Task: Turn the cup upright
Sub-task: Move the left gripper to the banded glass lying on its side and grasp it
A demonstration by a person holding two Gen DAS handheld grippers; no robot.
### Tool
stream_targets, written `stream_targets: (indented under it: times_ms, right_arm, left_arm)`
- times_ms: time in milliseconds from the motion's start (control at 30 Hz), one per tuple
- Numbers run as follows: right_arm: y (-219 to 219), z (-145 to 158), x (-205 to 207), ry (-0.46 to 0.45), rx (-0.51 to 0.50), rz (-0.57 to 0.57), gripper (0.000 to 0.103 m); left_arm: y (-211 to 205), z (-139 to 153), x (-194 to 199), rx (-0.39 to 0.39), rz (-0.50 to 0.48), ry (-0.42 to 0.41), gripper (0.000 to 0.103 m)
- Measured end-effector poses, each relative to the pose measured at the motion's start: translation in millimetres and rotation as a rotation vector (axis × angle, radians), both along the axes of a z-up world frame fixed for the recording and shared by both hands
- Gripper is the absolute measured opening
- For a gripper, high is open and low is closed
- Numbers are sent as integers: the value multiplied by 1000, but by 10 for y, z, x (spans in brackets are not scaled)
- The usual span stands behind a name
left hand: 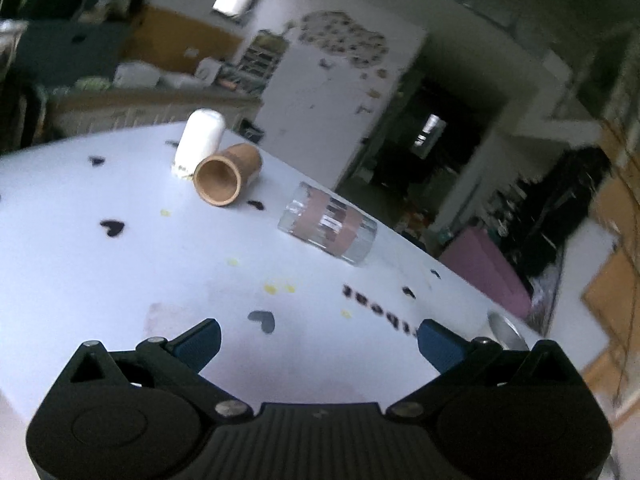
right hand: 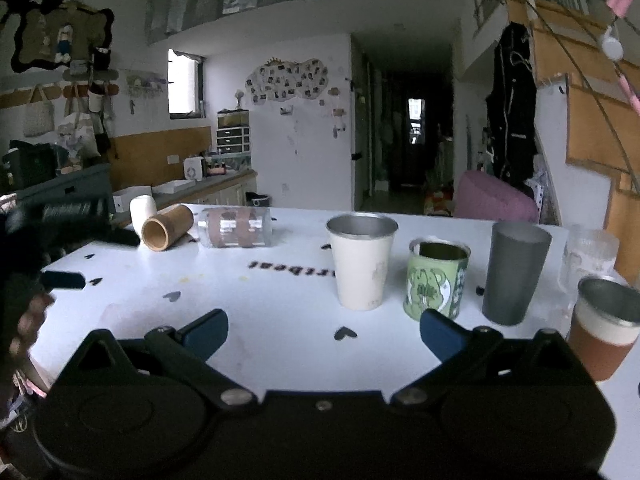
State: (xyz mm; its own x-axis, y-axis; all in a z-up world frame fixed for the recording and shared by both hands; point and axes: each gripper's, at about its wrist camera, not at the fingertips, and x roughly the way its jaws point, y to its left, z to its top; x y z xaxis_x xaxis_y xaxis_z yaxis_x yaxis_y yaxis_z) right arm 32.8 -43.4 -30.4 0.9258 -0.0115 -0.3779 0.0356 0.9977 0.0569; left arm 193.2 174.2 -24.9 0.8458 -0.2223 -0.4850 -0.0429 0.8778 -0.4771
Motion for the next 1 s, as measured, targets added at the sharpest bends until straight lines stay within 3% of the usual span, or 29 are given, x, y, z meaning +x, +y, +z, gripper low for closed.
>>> stream_targets:
  times_ms: [133, 300, 533, 767, 1000]
  right_arm:
    - [-123, -110, 108, 11, 18, 1, 103]
    - [-193, -130, 165, 9, 17, 24, 103]
    - [-329, -217, 226, 20, 5, 2, 103]
    - [-385, -330, 258, 44, 9, -33, 103]
    - [-515, -390, 353, 79, 16, -72, 103]
  left_arm:
    - [-28, 0, 408, -72, 42, 33, 103]
    - [-78, 36, 938, -220, 91, 29, 103]
    - [-233, -32, 1543, -397, 266, 72, 103]
    - [-333, -180, 2109, -417, 433, 123, 102]
    - [-366, -303, 2471, -425, 537, 213, 102]
